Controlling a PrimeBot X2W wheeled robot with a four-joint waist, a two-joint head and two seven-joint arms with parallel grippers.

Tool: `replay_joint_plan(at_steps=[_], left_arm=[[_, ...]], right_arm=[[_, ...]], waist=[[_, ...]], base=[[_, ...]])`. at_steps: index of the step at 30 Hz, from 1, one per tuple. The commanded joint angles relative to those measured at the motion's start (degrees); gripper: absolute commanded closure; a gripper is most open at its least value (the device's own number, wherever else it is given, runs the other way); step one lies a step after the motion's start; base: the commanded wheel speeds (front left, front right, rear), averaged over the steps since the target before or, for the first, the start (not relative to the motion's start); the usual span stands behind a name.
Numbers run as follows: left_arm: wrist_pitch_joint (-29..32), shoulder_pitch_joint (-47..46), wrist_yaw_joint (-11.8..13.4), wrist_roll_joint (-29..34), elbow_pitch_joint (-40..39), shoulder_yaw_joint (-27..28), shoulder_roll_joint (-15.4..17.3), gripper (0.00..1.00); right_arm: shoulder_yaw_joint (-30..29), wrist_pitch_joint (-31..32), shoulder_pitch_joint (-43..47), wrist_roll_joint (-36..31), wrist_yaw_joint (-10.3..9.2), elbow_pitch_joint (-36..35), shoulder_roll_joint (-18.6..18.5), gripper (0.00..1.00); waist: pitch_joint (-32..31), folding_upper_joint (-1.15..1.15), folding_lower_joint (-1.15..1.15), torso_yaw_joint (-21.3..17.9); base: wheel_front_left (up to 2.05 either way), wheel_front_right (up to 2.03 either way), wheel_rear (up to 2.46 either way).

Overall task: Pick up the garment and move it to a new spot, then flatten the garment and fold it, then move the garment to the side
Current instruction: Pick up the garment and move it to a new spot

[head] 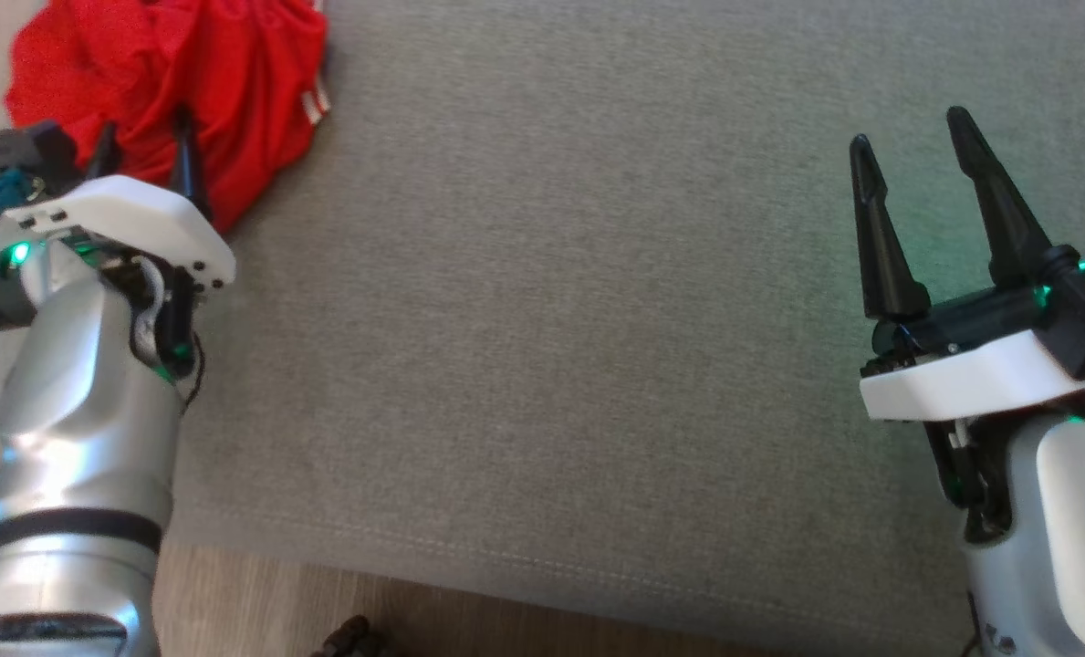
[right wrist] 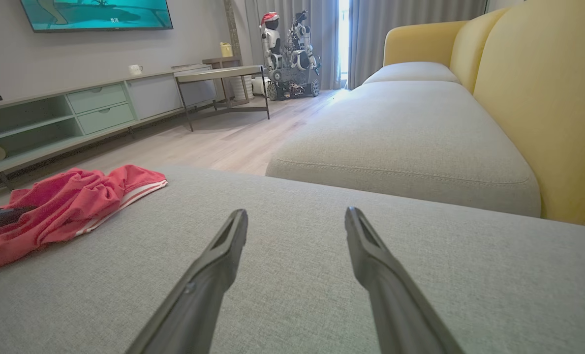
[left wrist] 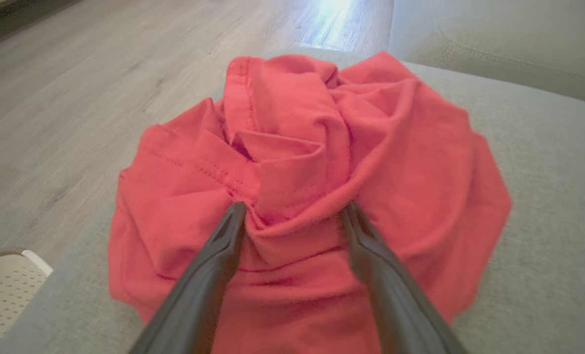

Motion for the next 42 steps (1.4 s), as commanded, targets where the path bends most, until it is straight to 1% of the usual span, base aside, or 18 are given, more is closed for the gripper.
replay_joint_plan(at_steps=[1, 5, 6, 7, 11, 14, 16, 18, 23, 26, 29, 33, 39, 40, 42], left_arm=[[-0.2, -1.5, 0.3, 0.5, -1.1, 1.8, 3.3, 0.00], [-0.4, -4.4, 0.0, 0.8, 4.3, 1.3, 4.2, 0.00], [-0.3, -4.9, -0.1, 0.7, 5.5, 1.3, 4.4, 0.70], [-0.6, -5.3, -0.1, 0.8, 6.5, 1.1, 4.5, 1.00], [-2.8, -6.5, -1.3, -0.1, 8.8, 1.6, 4.5, 1.00], [-5.2, -7.2, -0.8, -0.6, 8.2, 2.6, 4.9, 1.00], [-6.0, -7.3, -0.2, -0.9, 6.4, 3.6, 5.0, 1.00], [-6.3, -7.0, 0.2, -1.1, 2.3, 5.2, 5.1, 1.00], [-6.3, -2.7, 0.8, 0.3, -13.6, 10.2, 3.8, 1.00], [-6.3, -0.1, 0.4, 1.7, -21.6, 12.2, 2.5, 1.00], [-6.3, 2.2, -0.5, 2.9, -28.2, 13.1, 0.9, 1.00], [-6.3, 5.2, -2.0, 3.9, -33.9, 12.9, -1.1, 1.00], [-6.3, 8.1, -2.8, 4.8, -38.1, 10.9, -2.9, 1.00], [-5.8, 8.7, -2.6, 5.4, -39.0, 9.8, -3.2, 1.00], [-4.7, 9.3, -1.3, 7.1, -39.9, 9.2, -2.8, 1.00]], right_arm=[[1.5, 0.2, -1.6, -0.3, -0.03, -2.5, 0.2, 0.00], [1.4, 0.0, -1.9, -0.7, -0.03, -2.5, 0.5, 0.00], [1.4, -0.1, -1.9, -0.7, -0.03, -2.4, 0.5, 0.00], [1.3, -0.2, -1.9, -0.8, -0.03, -2.3, 0.6, 0.00], [1.0, -0.8, -1.9, -0.7, -0.03, -1.7, 0.9, 0.00], [0.8, -1.3, -1.8, -0.6, -0.03, -0.9, 1.2, 0.00], [0.8, -1.7, -1.6, -0.5, -0.03, -0.3, 1.4, 0.00], [0.7, -2.1, -1.5, -0.4, -0.03, 0.2, 1.6, 0.00], [0.5, -2.9, -1.3, -0.1, -0.03, 1.5, 2.2, 0.00], [0.4, -3.5, -1.0, 0.2, -0.03, 2.3, 2.5, 0.00], [0.2, -4.3, -0.6, 0.6, -0.03, 3.3, 2.8, 0.00], [0.1, -5.6, -0.1, 1.3, -0.03, 4.7, 3.4, 0.00], [-0.2, -6.9, 0.5, 2.0, -0.03, 6.1, 3.9, 0.00], [-0.2, -7.1, 0.5, 2.2, -0.03, 6.3, 4.0, 0.00], [0.0, -7.4, 0.4, 2.5, -0.03, 6.5, 4.1, 0.00]], waist=[[0.8, 0.00, -0.01, -0.9], [1.3, 0.00, -0.01, -1.9], [1.3, 0.00, -0.01, -2.2], [1.2, 0.00, -0.01, -2.4], [0.7, 0.00, -0.01, -2.9], [-0.1, 0.00, -0.01, -3.0], [-1.1, 0.00, -0.01, -3.1], [-2.1, 0.00, -0.01, -3.1], [-4.8, 0.00, -0.01, -3.4], [-6.5, 0.00, -0.01, -3.8], [-8.2, 0.00, -0.01, -4.5], [-10.5, 0.00, -0.01, -6.1], [-13.5, 0.00, -0.01, -8.9], [-14.0, 0.00, -0.01, -9.9], [-14.2, 0.00, -0.01, -11.2]], base=[[0.00, 0.00, 0.00], [0.00, 0.00, 0.00], [0.00, 0.00, 0.00], [0.00, 0.00, 0.00], [0.00, 0.00, 0.00], [0.00, 0.00, 0.00], [0.00, 0.00, 0.00], [0.00, 0.00, 0.00], [0.00, 0.00, 0.00], [0.00, 0.00, 0.00], [0.00, 0.00, 0.00], [0.00, 0.00, 0.00], [0.00, 0.00, 0.00], [0.00, 0.00, 0.00], [0.00, 0.00, 0.00]])
